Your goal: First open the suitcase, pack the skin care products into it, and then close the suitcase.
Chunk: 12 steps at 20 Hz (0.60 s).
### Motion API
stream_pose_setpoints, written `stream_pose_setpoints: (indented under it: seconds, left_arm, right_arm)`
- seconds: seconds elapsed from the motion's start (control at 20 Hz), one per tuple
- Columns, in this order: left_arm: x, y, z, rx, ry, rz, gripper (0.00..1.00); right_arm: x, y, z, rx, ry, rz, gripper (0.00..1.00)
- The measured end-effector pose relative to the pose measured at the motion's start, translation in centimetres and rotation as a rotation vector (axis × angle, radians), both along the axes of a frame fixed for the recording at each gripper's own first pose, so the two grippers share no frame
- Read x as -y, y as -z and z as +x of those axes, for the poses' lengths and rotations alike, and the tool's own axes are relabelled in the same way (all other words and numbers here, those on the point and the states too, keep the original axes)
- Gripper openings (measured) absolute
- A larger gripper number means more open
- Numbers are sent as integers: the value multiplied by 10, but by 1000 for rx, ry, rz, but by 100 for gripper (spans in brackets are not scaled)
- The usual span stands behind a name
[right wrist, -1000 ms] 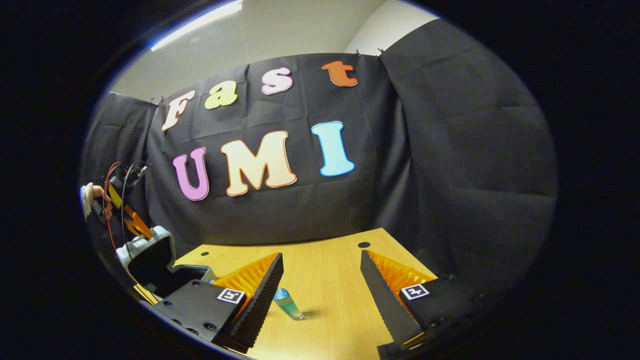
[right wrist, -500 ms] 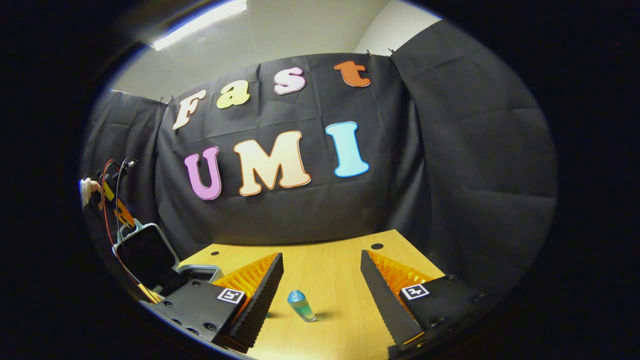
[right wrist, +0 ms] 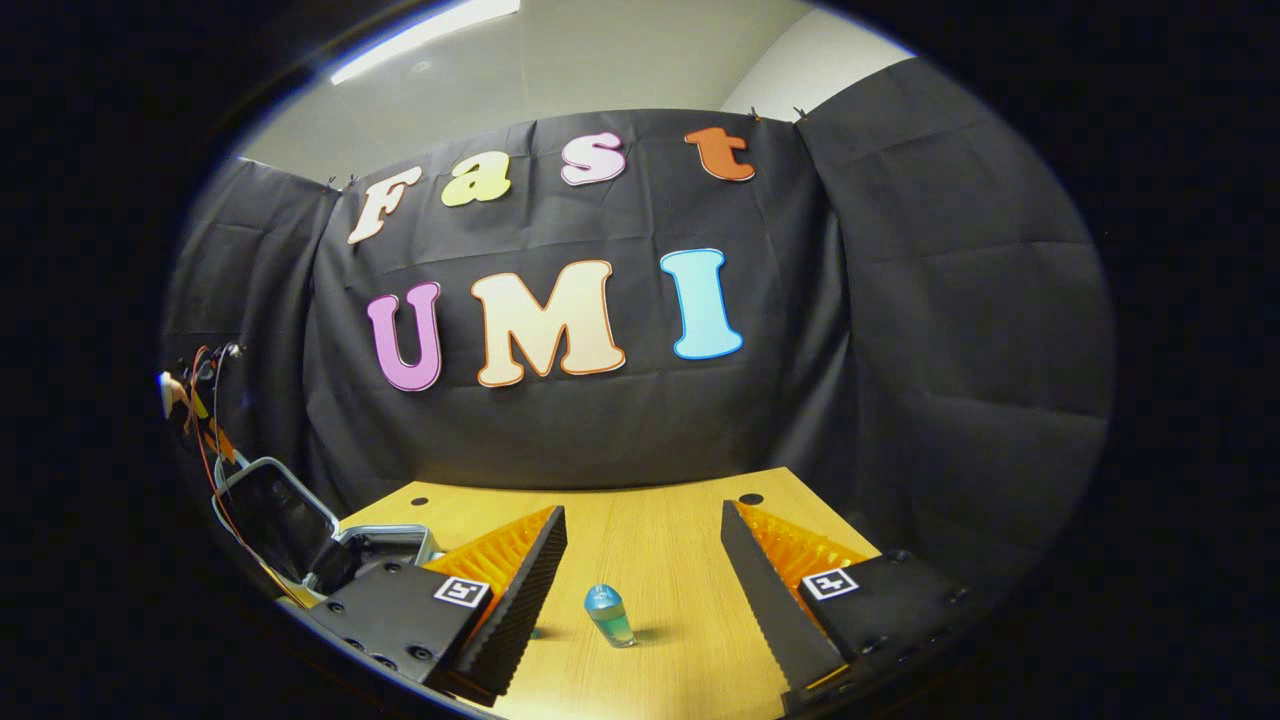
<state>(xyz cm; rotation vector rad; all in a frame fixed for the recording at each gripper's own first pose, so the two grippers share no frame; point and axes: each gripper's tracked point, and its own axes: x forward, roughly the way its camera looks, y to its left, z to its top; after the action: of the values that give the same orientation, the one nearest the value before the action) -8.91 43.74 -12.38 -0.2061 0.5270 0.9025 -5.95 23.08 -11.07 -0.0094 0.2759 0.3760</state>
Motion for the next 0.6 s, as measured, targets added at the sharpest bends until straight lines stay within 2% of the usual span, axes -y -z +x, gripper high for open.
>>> stream_pose_setpoints:
  seconds: [0.05,0.25,0.6]
  left_arm:
    - [-8,14,-4,-5,-10,-19,0]
    - [-35,69,-21,-26,-47,-77,0]
    - [-57,150,-24,-69,-41,-152,0]
  right_arm:
    - [-4,-3,1,7,5,4,97]
    - [-18,-4,-1,19,12,-9,97]
    - [-34,-2,-7,37,9,-69,97]
